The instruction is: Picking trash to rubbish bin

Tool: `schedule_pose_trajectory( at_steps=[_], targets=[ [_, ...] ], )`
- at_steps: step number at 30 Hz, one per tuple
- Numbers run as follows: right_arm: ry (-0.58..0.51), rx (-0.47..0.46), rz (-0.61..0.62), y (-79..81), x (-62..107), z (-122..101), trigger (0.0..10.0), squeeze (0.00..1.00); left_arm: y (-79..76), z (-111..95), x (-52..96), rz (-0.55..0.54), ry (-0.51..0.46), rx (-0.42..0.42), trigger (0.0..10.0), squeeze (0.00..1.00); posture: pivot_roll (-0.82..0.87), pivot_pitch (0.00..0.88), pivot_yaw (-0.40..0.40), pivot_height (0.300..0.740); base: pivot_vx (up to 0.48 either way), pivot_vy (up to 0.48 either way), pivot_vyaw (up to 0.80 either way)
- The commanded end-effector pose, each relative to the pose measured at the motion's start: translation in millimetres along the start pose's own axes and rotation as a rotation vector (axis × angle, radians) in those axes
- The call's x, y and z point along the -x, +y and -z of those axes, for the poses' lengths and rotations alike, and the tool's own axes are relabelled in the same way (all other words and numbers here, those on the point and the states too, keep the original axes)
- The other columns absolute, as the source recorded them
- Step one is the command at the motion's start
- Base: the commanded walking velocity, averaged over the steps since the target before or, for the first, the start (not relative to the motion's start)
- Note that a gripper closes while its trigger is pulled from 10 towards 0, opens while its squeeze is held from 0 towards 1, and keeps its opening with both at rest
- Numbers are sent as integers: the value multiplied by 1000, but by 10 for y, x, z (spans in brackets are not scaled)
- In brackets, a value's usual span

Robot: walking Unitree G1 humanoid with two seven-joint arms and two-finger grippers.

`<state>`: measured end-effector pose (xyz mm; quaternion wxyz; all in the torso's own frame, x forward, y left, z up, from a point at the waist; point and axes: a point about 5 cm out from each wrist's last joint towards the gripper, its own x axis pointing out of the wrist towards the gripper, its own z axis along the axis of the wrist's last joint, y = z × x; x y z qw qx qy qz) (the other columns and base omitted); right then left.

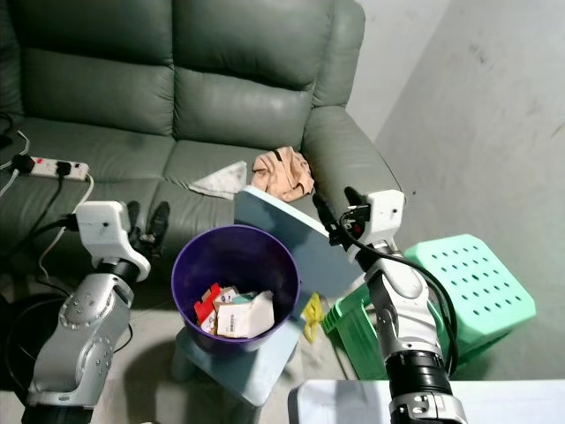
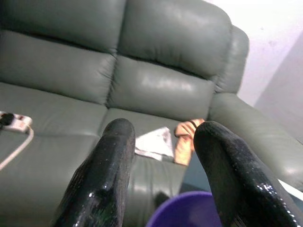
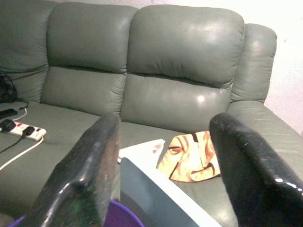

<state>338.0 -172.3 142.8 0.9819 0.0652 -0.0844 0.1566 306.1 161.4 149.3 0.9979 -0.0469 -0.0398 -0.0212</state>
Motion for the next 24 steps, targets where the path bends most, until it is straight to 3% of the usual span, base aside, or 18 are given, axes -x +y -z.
schedule_pose_trajectory(
  at_steps=[1,4,10,24],
  targets=[
    [-22,-6,73,-94,50,-17,10000,0,-19,19,-104,25,5,-3,10000,0,93,0,-175,740,0,0,0],
    [-24,-3,113,-104,70,0,10000,0,34,-19,-238,6,-6,9,10000,0,87,0,-166,740,0,0,0],
    [-25,3,165,-114,93,28,10000,0,75,-37,-323,-4,-20,20,10000,0,79,0,-158,740,0,0,0],
    [-18,2,230,-139,172,68,10000,0,107,22,-429,-6,-18,46,10000,0,61,0,-145,740,0,31,0]
  ],
)
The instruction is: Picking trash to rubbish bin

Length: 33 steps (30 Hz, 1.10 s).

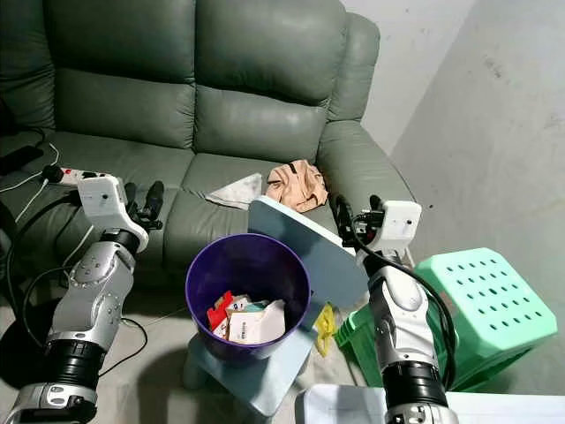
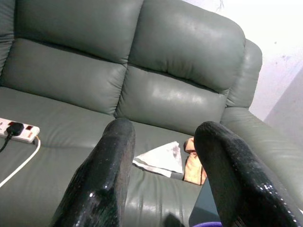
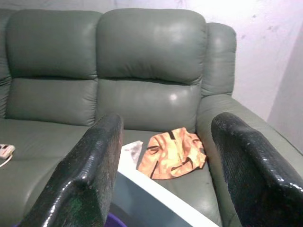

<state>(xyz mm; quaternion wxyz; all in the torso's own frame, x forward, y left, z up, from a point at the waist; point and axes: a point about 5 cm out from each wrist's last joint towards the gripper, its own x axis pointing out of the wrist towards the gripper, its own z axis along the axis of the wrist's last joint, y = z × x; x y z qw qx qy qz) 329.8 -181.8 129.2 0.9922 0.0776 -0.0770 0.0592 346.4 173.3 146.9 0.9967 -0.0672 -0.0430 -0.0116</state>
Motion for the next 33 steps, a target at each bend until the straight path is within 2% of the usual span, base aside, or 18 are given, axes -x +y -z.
schedule_pose_trajectory(
  at_steps=[1,12,27,33],
  targets=[
    [-18,8,33,-66,33,-37,10000,0,-27,-20,-34,13,-9,6,10000,0,60,0,-145,740,0,435,0],
    [-13,7,42,-66,74,-31,10000,0,48,-15,-52,0,-15,-1,10000,0,55,0,-149,740,0,435,0],
    [8,7,46,-93,85,-36,10000,0,67,-1,-62,-4,-16,-4,10000,0,51,0,-152,740,0,399,0],
    [24,7,43,-101,80,-30,10000,0,65,-1,-72,-8,-18,-10,10000,0,49,0,-153,740,0,0,-669]
  ],
)
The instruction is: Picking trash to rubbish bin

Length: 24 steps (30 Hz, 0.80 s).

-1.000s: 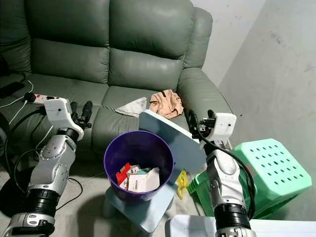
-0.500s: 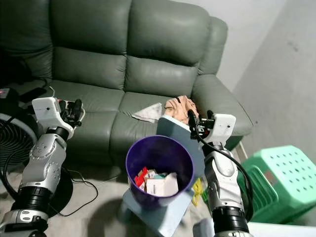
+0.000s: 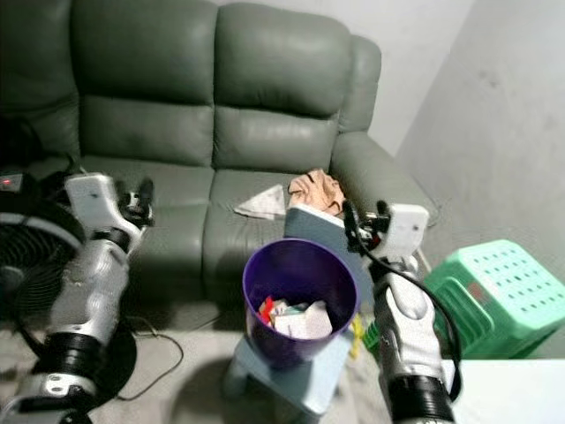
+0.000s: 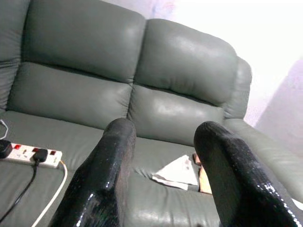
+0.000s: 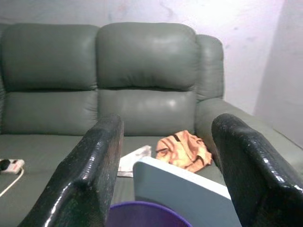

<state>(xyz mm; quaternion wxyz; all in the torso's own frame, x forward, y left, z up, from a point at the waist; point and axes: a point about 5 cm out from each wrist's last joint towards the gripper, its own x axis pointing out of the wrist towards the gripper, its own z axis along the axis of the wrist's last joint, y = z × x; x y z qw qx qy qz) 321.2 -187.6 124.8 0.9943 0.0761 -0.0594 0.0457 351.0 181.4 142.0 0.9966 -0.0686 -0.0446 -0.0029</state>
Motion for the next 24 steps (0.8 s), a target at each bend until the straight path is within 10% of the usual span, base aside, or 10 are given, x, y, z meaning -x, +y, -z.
schedule_pose_trajectory(
  at_steps=[1,24],
  targets=[
    [-9,6,14,-50,-19,-52,10000,0,-24,-42,-32,10,-13,-12,10000,0,49,0,-153,740,0,0,-788],
    [15,11,33,-73,-24,-36,10000,0,-48,-106,-44,51,-59,-28,10000,0,41,0,-149,740,0,-104,-776]
  ],
)
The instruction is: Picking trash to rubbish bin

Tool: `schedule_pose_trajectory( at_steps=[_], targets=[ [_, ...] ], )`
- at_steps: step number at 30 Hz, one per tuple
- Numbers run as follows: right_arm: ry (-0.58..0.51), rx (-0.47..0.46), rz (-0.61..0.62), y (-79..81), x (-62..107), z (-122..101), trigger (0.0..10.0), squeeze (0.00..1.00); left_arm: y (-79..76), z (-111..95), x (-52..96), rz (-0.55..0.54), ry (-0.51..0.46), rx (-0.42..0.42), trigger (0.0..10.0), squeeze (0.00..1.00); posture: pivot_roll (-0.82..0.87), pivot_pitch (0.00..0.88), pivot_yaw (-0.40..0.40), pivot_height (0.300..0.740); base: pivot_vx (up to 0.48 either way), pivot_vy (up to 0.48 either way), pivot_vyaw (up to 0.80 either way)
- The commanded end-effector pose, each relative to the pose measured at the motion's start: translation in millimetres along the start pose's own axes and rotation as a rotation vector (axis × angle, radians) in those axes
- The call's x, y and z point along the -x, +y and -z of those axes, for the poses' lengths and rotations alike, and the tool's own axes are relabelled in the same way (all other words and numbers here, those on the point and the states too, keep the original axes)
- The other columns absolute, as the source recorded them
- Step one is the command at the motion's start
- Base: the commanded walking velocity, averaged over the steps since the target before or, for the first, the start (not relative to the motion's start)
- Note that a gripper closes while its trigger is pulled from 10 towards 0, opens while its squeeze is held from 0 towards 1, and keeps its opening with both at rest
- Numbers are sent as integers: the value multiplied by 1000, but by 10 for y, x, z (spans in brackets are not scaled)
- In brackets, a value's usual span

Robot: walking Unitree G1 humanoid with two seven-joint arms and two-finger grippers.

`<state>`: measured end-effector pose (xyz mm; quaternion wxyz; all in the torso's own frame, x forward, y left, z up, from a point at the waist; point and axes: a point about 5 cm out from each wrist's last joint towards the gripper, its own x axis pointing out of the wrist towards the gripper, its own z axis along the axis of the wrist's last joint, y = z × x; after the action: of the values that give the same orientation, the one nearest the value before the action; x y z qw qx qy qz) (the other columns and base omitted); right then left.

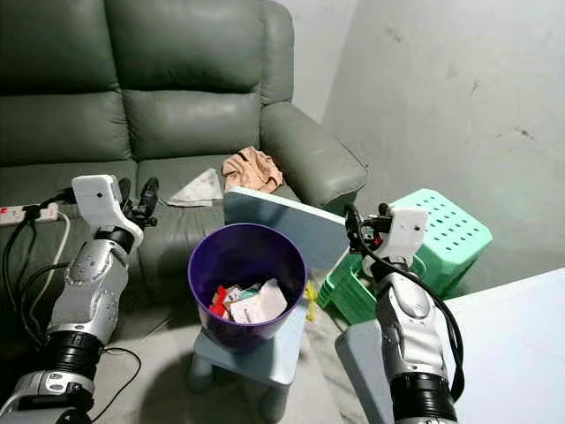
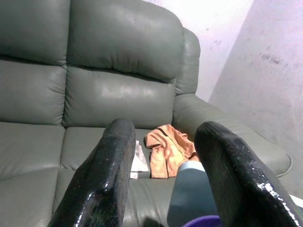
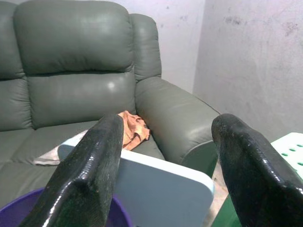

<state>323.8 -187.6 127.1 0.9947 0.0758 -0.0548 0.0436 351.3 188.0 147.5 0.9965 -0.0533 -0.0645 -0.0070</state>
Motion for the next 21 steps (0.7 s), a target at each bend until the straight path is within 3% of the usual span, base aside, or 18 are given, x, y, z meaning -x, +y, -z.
schedule_pose_trajectory(
  at_steps=[1,21],
  targets=[
    [7,10,29,-73,5,-14,10000,0,-106,-43,-41,29,-22,17,10000,0,41,0,-149,740,0,0,-775],
    [10,9,48,-98,17,-18,10000,0,-57,-26,-44,-16,-8,27,10000,0,30,0,-146,740,0,0,-773]
  ],
)
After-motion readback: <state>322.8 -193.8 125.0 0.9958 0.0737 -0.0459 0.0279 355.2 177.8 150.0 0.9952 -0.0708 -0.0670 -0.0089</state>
